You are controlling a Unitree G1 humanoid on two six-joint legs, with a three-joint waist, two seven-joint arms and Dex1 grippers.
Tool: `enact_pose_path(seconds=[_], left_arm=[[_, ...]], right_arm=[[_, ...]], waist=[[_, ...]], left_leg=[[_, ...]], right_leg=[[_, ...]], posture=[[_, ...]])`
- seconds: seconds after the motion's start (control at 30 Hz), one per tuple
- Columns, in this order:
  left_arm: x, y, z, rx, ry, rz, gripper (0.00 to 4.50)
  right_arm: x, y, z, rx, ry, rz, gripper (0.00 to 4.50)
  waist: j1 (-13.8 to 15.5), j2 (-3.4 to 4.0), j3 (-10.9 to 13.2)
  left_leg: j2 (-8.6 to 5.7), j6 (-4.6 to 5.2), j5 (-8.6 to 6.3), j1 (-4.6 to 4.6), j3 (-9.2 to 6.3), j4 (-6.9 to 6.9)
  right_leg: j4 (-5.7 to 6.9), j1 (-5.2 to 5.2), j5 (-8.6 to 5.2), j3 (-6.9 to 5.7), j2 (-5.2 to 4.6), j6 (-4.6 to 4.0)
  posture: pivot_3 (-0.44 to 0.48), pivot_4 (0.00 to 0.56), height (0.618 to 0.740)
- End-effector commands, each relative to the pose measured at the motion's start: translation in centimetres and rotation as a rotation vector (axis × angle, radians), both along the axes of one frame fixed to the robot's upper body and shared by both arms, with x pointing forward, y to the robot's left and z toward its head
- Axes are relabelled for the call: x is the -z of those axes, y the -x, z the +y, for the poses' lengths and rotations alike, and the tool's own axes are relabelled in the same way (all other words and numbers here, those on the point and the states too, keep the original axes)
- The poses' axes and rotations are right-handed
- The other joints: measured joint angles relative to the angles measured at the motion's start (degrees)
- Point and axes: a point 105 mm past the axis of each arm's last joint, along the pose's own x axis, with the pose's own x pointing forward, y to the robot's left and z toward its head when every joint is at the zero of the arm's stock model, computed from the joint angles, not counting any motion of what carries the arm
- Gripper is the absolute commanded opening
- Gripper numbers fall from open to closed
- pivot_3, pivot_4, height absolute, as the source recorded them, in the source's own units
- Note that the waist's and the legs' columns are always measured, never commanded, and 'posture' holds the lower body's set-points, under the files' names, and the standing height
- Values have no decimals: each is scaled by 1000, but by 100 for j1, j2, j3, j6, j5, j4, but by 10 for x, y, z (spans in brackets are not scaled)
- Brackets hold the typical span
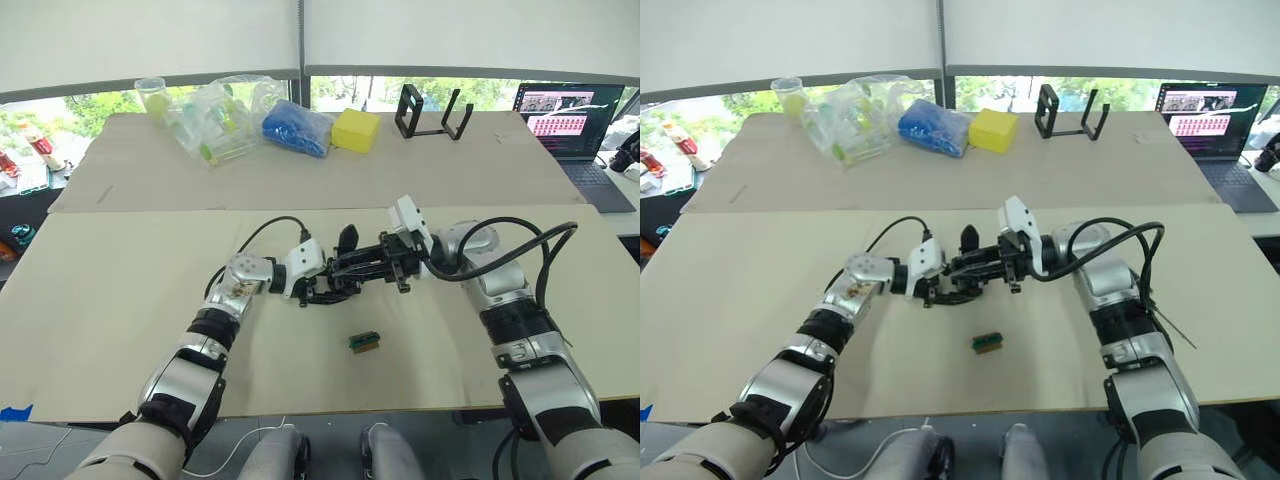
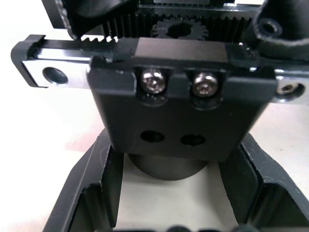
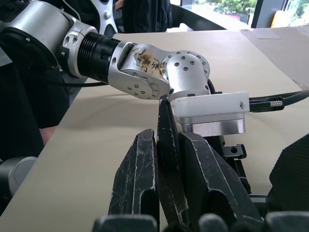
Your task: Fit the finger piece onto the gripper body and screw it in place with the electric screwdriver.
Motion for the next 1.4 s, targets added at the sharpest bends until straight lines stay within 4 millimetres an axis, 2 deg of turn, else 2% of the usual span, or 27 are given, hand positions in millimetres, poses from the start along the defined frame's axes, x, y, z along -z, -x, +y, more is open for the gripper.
enact_pose_path(seconds=[0.03,0.27,0.43,0.67,0.83,0.97,1.2,1.4], left_arm=[[-5,3,-3,40,2,-15,2281],[-9,-1,-3,29,7,-20,2281],[-10,-1,-4,27,12,-21,2281],[-10,-1,-1,20,17,-19,2281],[-10,0,1,23,18,-13,2281],[-11,1,1,25,21,-10,2281],[-14,0,2,21,26,-7,2281],[-13,0,4,17,22,-3,2281]], right_arm=[[34,6,2,-32,132,96,312],[37,7,-3,-102,201,106,312],[37,-3,0,10,157,120,312],[42,1,-5,39,171,160,312],[49,-1,-1,-16,225,141,312],[54,7,-6,-75,269,219,312],[50,-7,-8,159,150,209,312],[59,1,-11,110,192,250,312]], waist=[[-12,0,-1],[-10,1,-3],[-18,1,-6],[-31,3,-16],[-47,3,-17],[-48,3,-19],[-57,0,-33],[-57,2,-34]], left_leg=[[0,0,0,0,0,0],[0,0,0,2,-1,0],[0,0,0,4,-2,0],[1,-1,0,12,-1,0],[1,-1,0,16,-1,-2],[1,0,-1,21,-1,-6],[1,-1,-2,23,-4,-9],[1,-2,-2,29,-4,-9]], right_leg=[[0,0,0,0,0,0],[0,2,0,-1,0,0],[1,2,0,-1,-1,0],[3,4,0,1,-3,0],[2,7,0,1,-2,0],[3,8,0,1,-3,0],[3,10,0,1,-6,0],[-2,8,0,1,-7,0]], posture=[[0,150,740],[0,150,740],[0,150,740],[0,150,740],[0,150,740],[0,150,740],[0,150,740],[0,150,740]])
